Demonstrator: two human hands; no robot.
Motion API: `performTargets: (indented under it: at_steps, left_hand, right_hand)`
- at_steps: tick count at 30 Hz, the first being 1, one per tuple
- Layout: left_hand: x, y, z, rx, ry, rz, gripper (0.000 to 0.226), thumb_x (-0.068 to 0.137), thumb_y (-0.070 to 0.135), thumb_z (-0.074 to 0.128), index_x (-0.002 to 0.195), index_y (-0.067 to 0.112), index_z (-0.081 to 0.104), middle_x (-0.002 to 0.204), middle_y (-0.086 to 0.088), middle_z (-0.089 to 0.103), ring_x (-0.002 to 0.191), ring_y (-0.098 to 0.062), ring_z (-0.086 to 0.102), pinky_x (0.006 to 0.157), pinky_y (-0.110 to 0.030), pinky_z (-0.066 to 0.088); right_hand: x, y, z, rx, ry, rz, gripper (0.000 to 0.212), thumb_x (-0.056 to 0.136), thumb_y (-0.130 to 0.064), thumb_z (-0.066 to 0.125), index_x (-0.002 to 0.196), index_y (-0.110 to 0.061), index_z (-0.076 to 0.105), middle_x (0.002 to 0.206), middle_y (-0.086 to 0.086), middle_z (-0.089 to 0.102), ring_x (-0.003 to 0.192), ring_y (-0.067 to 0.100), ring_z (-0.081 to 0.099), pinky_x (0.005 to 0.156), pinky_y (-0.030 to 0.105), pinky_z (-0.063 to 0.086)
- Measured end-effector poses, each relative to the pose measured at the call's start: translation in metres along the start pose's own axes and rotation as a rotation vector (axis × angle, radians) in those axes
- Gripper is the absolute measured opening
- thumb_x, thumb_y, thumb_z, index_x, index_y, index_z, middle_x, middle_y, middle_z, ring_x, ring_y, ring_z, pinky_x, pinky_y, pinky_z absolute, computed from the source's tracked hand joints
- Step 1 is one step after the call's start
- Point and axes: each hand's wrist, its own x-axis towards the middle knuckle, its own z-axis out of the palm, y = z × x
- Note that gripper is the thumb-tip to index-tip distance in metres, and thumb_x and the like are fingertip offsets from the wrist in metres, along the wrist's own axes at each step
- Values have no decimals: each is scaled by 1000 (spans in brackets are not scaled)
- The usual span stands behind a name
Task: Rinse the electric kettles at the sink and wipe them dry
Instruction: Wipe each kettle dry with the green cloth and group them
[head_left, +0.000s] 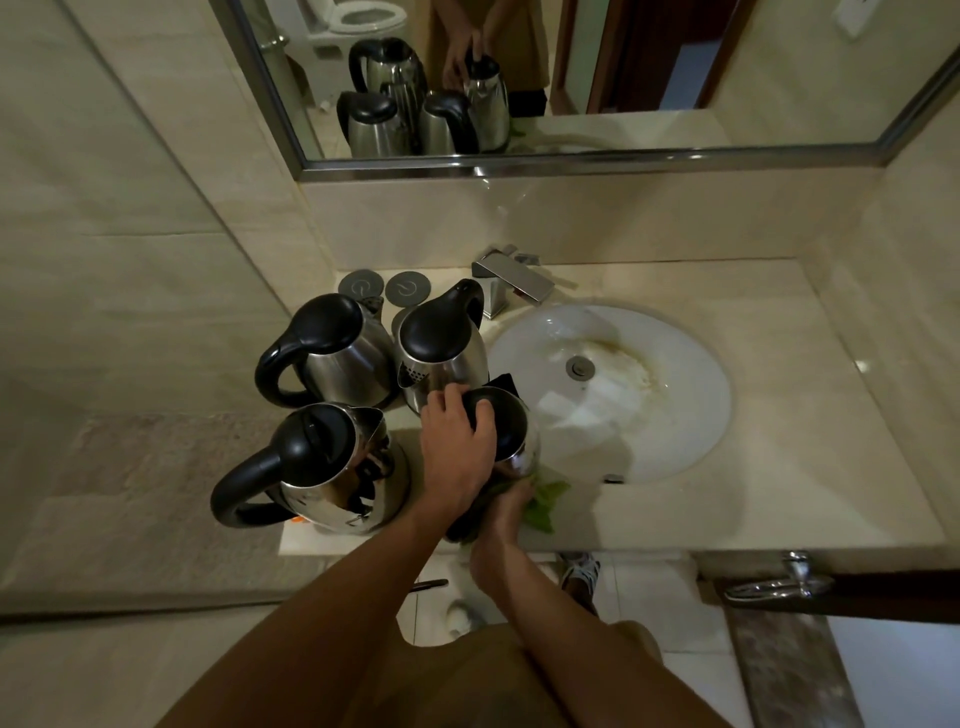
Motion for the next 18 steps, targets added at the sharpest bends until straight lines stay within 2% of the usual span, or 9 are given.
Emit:
performTargets:
  at_steps: [3, 4, 6, 7, 8, 11, 13, 16, 18]
  left_hand:
    - [0, 0, 0, 0, -1, -3, 32, 97, 38, 44, 122, 18, 51, 119, -2, 45, 111, -20, 45, 100, -46, 43]
    - [0, -1, 0, 2, 0, -2, 31, 98, 37, 45, 122, 18, 51, 119, -3, 45, 111, -20, 45, 100, -46, 43]
    - [1, -1, 0, 9, 1, -1, 31, 99, 36, 46, 122, 17, 51, 119, -3, 45, 111, -20, 45, 100, -45, 43]
    - [1, -1, 0, 12, 2, 0, 31, 99, 36, 46, 122, 17, 51, 119, -3, 46, 111, -20, 45, 100, -44, 43]
    - [1, -1, 0, 16, 3, 3, 31, 99, 36, 46, 122, 17, 51, 119, -3, 46, 111, -20, 45, 99, -44, 43]
    - [1, -1, 1, 26, 7, 7, 31, 99, 36, 46, 123, 16, 51, 119, -3, 46, 111, -20, 45, 99, -42, 43]
    - [1, 0, 0, 25, 14, 8, 31, 98, 36, 46, 122, 16, 52, 117, -3, 46, 109, -19, 45, 98, -42, 43]
    - [-1, 3, -2, 53, 14, 26, 34, 97, 37, 47, 122, 15, 52, 118, -4, 47, 110, -21, 45, 97, -41, 44]
    - [-2, 6, -3, 125, -11, 42, 43, 93, 44, 46, 124, 14, 50, 120, -6, 46, 111, -23, 45, 97, -41, 44]
  right_hand:
    - [-13, 0, 8, 49, -7, -70, 88, 80, -86, 40, 152, -35, 34, 153, 6, 43, 131, 29, 49, 112, 52, 39]
    - [-24, -5, 12, 11, 5, -133, 83, 85, -79, 42, 155, -37, 24, 158, 4, 34, 136, 30, 44, 112, 52, 37]
    - [-38, -14, 14, -62, -5, -300, 54, 107, -42, 31, 157, -39, 11, 161, 1, 22, 142, 30, 36, 112, 48, 37]
    - [-41, -18, 13, -111, -17, -382, 51, 109, -30, 27, 157, -39, 11, 161, 1, 20, 143, 29, 35, 112, 48, 37]
    - [-42, -23, 12, -173, -35, -468, 49, 109, -28, 26, 155, -41, 13, 162, 1, 20, 144, 27, 34, 113, 48, 37]
    - [-28, -33, 5, -373, -48, -706, 54, 99, -46, 25, 152, -38, 25, 160, 1, 27, 144, 18, 33, 117, 47, 34]
    - [-15, -41, 1, -452, -62, -700, 59, 95, -50, 25, 151, -34, 32, 158, 1, 32, 141, 13, 34, 117, 43, 33]
    - [0, -58, -4, -391, -140, -558, 45, 95, -50, 32, 138, -45, 45, 147, 5, 47, 132, 20, 48, 111, 48, 42]
    - [13, -67, -8, -323, -182, -351, 45, 98, -49, 34, 136, -30, 50, 136, 14, 56, 122, 28, 57, 103, 50, 49]
